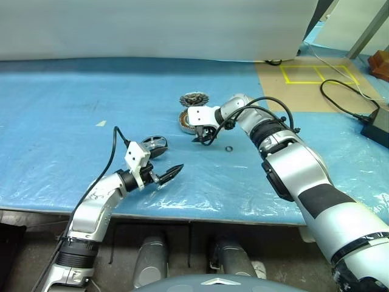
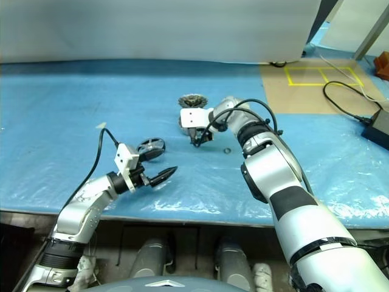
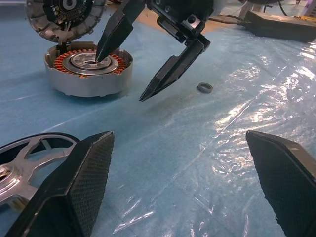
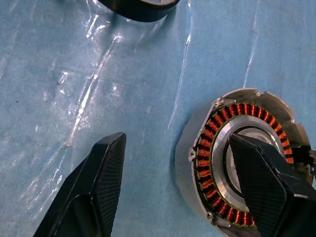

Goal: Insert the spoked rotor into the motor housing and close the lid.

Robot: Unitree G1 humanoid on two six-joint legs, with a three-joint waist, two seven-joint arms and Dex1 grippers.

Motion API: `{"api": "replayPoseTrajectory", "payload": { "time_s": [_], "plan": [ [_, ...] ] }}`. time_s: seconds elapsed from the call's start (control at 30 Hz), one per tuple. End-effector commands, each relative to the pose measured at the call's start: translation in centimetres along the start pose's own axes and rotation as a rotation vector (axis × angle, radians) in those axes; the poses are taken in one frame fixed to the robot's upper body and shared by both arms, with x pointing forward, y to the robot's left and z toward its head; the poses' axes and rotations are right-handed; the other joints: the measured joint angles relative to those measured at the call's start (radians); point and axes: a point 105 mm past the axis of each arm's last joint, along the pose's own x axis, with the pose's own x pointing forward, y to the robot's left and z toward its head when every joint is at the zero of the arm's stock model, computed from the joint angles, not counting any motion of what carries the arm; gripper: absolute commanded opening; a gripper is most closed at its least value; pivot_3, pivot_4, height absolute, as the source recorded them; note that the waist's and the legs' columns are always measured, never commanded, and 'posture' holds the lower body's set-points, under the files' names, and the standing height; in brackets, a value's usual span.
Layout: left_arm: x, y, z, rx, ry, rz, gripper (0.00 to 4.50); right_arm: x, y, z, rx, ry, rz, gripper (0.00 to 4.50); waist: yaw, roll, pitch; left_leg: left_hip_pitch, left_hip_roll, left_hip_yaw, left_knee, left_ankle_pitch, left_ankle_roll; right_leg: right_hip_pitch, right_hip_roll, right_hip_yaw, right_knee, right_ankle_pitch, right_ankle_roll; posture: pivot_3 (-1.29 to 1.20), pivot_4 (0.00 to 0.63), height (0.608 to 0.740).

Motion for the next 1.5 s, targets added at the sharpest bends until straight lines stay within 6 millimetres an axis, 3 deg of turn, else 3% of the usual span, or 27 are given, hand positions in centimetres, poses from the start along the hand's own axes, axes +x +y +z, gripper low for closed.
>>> {"api": "replayPoseTrajectory", "payload": {
  "time_s": [0.03, 0.1, 0.2, 0.5, 0.83, 1.03, 1.17, 1.3, 1.5],
  "plan": [
    [0.0, -0.4, 1.1, 0.033, -0.03, -0.014, 4.5, -0.1, -0.2, 0.0, 0.002, 0.0, -0.013, 3.53, 0.0, 0.0, 0.0, 0.0, 0.0, 0.0, 0.0, 0.0, 0.0, 0.0, 0.0, 0.0, 0.0, 0.0, 0.0, 0.0, 0.15, 0.74],
    [0.0, -0.4, 1.1, 0.034, -0.03, -0.015, 4.5, -0.1, -0.2, 0.0, 0.005, 0.001, -0.011, 3.53, 0.0, 0.0, 0.0, 0.0, 0.0, 0.0, 0.0, 0.0, 0.0, 0.0, 0.0, 0.0, 0.0, 0.0, 0.0, 0.0, 0.15, 0.74],
    [0.0, -0.4, 1.1, 0.033, -0.029, -0.014, 4.5, 0.0, 0.0, -0.1, 0.005, 0.006, -0.006, 2.97, 0.0, 0.0, 0.0, 0.0, 0.0, 0.0, 0.0, 0.0, 0.0, 0.0, 0.0, 0.0, 0.0, 0.0, 0.0, 0.0, 0.15, 0.74],
    [-0.1, -0.4, 1.1, 0.033, -0.029, -0.011, 4.5, 0.1, 0.2, -0.5, 0.003, 0.013, 0.0, 0.12, 0.0, 0.0, 0.0, 0.0, 0.0, 0.0, 0.0, 0.0, 0.0, 0.0, 0.0, 0.0, 0.0, 0.0, 0.0, 0.0, 0.15, 0.74],
    [0.1, -0.4, 1.2, 0.033, -0.032, -0.017, 4.5, -0.6, -0.2, 0.0, -0.04, 0.002, 0.006, 0.05, 0.0, 0.0, 0.0, 0.0, 0.0, 0.0, 0.0, 0.0, 0.0, 0.0, 0.0, 0.0, 0.0, 0.0, 0.0, 0.0, 0.15, 0.74],
    [0.3, -0.5, 1.1, 0.025, -0.031, -0.025, 4.5, -1.5, 0.2, 1.5, -0.102, -0.073, 0.106, 0.05, 0.0, 0.0, 0.0, 0.0, 0.0, 0.0, 0.0, 0.0, 0.0, 0.0, 0.0, 0.0, 0.0, 0.0, 0.0, 0.0, 0.15, 0.74],
    [0.5, -0.8, 1.1, 0.015, -0.037, -0.035, 4.5, -2.0, 2.1, 2.1, -0.085, -0.175, 0.255, 0.05, 0.0, 0.0, 0.0, 0.0, 0.0, 0.0, 0.0, 0.0, 0.0, 0.0, 0.0, 0.0, 0.0, 0.0, 0.0, 0.0, 0.15, 0.74],
    [0.7, -0.7, 1.1, 0.014, -0.037, -0.039, 4.5, -2.2, 5.1, 0.8, -0.114, -0.208, 0.396, 0.05, 0.003, 0.0, 0.0, -0.001, 0.001, 0.0, 0.0, 0.0, 0.0, 0.0, 0.0, 0.0, 0.0, 0.0, 0.0, 0.0, 0.15, 0.74],
    [0.8, -0.6, 1.0, 0.011, -0.032, -0.051, 4.5, -2.7, 7.5, 0.0, -0.058, -0.232, 0.433, 0.05, 0.003, 0.0, 0.0, 0.0, 0.001, 0.0, 0.003, 0.0, 0.001, 0.0, 0.0, 0.0, 0.001, 0.0, 0.0, 0.0, 0.15, 0.74]
  ]
}}
